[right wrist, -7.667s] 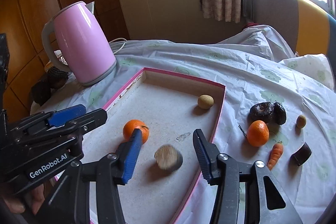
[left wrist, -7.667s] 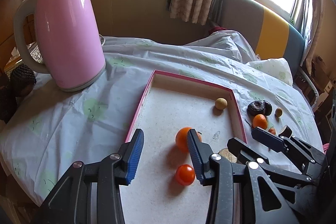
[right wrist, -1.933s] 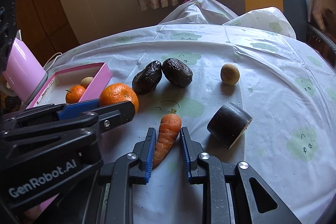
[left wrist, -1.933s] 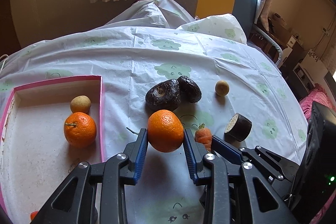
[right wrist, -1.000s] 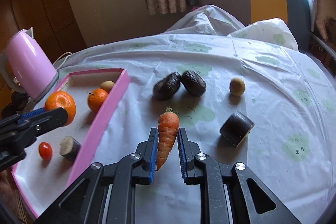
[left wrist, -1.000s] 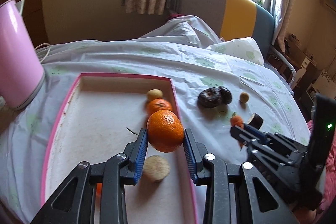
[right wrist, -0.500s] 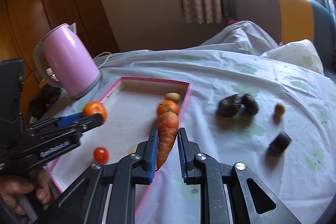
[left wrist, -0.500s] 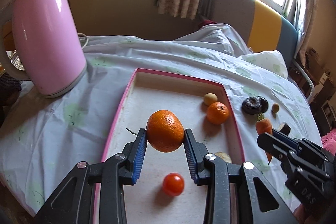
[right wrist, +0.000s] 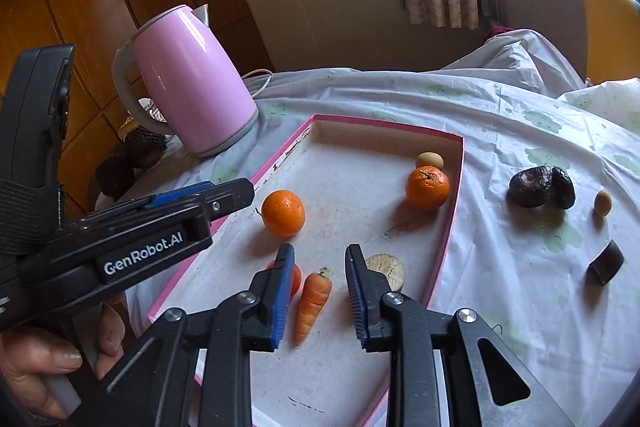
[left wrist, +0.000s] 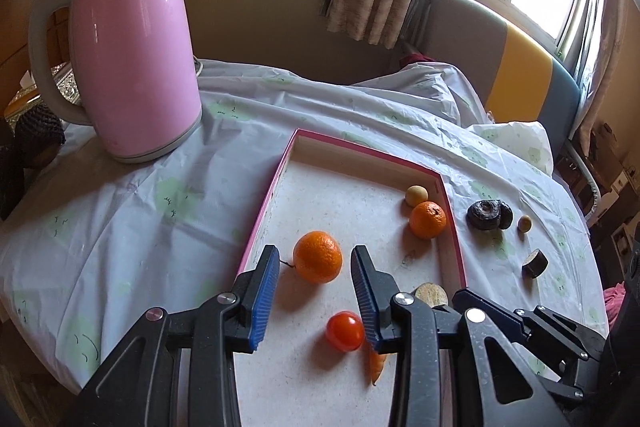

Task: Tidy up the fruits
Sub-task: 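Lower the carrot into the tray and open the right tool, then withdraw both open tools toward the dark taro and small brown ball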

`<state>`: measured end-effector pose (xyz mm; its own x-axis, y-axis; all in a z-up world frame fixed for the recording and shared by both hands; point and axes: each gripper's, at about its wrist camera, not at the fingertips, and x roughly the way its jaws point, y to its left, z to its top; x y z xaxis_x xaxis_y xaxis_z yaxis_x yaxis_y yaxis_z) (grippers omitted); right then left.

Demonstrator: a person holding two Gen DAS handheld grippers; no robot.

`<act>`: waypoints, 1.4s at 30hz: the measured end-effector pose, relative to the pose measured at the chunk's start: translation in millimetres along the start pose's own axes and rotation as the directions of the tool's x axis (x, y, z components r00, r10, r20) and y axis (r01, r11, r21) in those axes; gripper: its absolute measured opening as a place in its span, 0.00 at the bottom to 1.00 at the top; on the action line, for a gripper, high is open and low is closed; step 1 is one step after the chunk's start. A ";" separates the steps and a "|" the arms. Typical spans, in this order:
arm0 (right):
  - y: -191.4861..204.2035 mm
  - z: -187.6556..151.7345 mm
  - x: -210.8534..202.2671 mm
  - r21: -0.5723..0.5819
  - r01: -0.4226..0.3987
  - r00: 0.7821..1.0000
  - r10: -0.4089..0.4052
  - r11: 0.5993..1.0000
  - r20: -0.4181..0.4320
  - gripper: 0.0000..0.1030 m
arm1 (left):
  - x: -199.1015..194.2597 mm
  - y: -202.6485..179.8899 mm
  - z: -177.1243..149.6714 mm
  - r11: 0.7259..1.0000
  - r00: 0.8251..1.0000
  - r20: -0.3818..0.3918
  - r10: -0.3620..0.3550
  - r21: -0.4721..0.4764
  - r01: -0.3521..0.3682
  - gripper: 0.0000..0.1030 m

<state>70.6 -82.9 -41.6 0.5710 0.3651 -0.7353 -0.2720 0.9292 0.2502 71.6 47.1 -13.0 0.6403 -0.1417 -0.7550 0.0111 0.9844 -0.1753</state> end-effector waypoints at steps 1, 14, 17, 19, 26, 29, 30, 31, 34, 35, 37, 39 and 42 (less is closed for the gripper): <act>-0.5 -1.0 -1.3 0.005 0.004 1.000 -0.004 1.000 0.001 0.26 | -0.8 -0.4 -1.5 1.000 1.000 -0.001 -0.002 0.001 0.002 0.36; -19.7 -11.2 -24.5 0.058 0.079 0.996 -0.081 0.995 0.045 0.39 | -10.8 -22.6 -16.7 0.998 0.999 -0.004 -0.034 0.058 0.034 0.36; -24.5 -13.4 -28.6 0.070 0.093 0.994 -0.097 0.993 0.051 0.39 | -11.0 -27.9 -20.2 0.997 0.999 -0.012 -0.041 0.071 0.042 0.36; -27.9 -15.1 -31.7 0.075 0.105 0.993 -0.109 0.992 0.056 0.40 | -11.3 -31.8 -22.7 0.995 0.999 -0.015 -0.047 0.083 0.048 0.36; -43.1 -19.6 -42.1 0.109 0.143 0.986 -0.151 0.984 0.072 0.42 | -11.4 -48.7 -29.9 0.989 0.998 -0.026 -0.064 0.133 0.067 0.36; -49.4 -21.0 -45.8 0.119 0.157 0.983 -0.167 0.980 0.076 0.42 | -11.5 -54.6 -32.8 0.986 0.997 -0.033 -0.071 0.149 0.075 0.36; -51.0 -21.7 -46.7 0.120 0.163 0.982 -0.173 0.979 0.077 0.42 | -11.4 -56.3 -33.4 0.985 0.997 -0.034 -0.071 0.153 0.076 0.36; -53.1 -22.2 -47.6 0.123 0.169 0.981 -0.179 0.978 0.078 0.42 | -11.4 -58.1 -34.0 0.984 0.997 -0.035 -0.073 0.157 0.077 0.36; -59.3 -23.9 -50.3 0.134 0.181 0.978 -0.192 0.974 0.078 0.42 | -10.4 -63.2 -35.8 0.982 0.996 -0.040 -0.077 0.171 0.083 0.36; -61.6 -24.3 -51.2 0.138 0.186 0.977 -0.198 0.973 0.078 0.43 | -9.7 -64.6 -36.3 0.981 0.996 -0.043 -0.079 0.174 0.085 0.36; -67.0 -25.3 -53.1 0.147 0.194 0.975 -0.207 0.970 0.078 0.43 | -8.5 -68.2 -37.3 0.979 0.996 -0.048 -0.081 0.183 0.088 0.36; -71.6 -26.6 -54.9 0.157 0.202 0.973 -0.216 0.967 0.077 0.43 | -7.5 -72.0 -38.5 0.977 0.995 -0.053 -0.083 0.192 0.092 0.36; -78.5 -28.3 -56.9 0.173 0.215 0.970 -0.230 0.961 0.076 0.43 | -6.1 -76.1 -39.2 0.975 0.995 -0.058 -0.086 0.203 0.096 0.36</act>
<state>37.6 -178.2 -37.2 0.6757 0.1446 -0.7228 -0.0050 0.9814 0.1917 36.7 -31.0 -19.8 0.5916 -0.2315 -0.7723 0.2279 0.9668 -0.1153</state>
